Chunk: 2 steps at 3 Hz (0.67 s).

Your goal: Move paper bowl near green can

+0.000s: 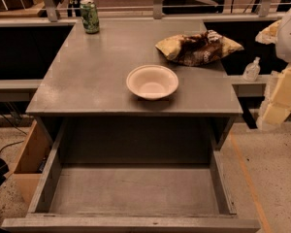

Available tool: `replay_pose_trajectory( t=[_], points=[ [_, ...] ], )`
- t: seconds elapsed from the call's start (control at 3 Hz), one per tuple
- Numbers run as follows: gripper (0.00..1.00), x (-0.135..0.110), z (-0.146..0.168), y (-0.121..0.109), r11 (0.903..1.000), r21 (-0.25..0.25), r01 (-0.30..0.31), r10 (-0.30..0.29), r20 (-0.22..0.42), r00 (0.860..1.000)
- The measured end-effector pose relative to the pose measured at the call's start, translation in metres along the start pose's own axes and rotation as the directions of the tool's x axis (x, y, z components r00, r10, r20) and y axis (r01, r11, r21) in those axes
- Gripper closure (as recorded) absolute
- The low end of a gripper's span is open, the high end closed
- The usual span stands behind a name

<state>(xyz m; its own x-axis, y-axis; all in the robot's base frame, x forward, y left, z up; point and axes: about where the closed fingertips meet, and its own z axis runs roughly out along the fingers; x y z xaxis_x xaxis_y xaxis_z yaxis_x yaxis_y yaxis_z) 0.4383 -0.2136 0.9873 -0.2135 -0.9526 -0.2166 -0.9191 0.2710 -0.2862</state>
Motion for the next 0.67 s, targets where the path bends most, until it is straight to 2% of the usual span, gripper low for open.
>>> replay_pose_trajectory(
  t=[0.33, 0.67],
  points=[
    [0.00, 0.0000, -0.0001, 0.0000, 1.0000, 0.000, 0.000, 0.000, 0.000, 1.000],
    [0.00, -0.0059, 0.0076, -0.0041, 0.9977, 0.023, 0.064, -0.065, 0.052, 0.997]
  ],
)
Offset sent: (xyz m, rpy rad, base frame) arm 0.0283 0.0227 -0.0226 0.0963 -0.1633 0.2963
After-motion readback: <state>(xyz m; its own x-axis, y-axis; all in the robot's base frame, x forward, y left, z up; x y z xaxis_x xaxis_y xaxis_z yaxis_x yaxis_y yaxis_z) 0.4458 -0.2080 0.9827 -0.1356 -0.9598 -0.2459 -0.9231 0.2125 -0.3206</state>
